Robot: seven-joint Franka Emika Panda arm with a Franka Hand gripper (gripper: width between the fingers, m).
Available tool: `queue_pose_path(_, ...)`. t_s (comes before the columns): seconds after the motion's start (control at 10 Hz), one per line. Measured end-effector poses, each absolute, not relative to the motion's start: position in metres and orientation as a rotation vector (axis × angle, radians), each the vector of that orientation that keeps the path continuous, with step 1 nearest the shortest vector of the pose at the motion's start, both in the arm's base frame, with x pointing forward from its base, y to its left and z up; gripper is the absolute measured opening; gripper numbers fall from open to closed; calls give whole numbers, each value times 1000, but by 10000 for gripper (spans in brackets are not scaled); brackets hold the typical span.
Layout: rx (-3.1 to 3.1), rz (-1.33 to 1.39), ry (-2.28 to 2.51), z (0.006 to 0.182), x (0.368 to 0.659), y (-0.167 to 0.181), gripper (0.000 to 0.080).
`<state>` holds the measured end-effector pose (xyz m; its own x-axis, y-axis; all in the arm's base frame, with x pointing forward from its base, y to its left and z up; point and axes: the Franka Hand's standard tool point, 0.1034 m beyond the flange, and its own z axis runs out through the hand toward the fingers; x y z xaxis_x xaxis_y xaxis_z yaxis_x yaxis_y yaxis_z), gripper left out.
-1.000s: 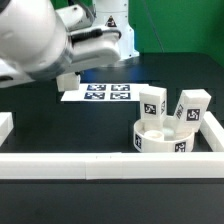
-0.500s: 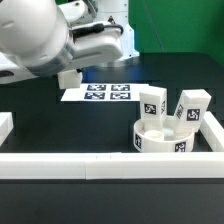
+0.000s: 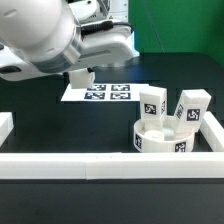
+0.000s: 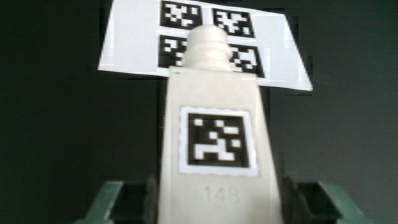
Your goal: Assemble stool
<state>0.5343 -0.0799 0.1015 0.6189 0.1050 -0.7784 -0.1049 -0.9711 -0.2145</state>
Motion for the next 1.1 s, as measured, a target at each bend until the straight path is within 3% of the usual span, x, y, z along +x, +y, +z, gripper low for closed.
queue_pose_path(0.1, -2698, 1109, 17, 98, 550, -83, 335)
queue_pose_path(0.2, -2728, 1018, 145, 102, 545, -78, 335)
queue_pose_path(0.3, -2717, 986, 239, 111, 540, -70, 335)
queue_pose_path(0.6, -2817, 644, 278, 130, 566, -64, 335)
queue_pose_path(0.9, -2906, 379, 316, 127, 569, -69, 335)
queue_pose_path(1.1, -2958, 174, 308, 137, 580, -61, 335)
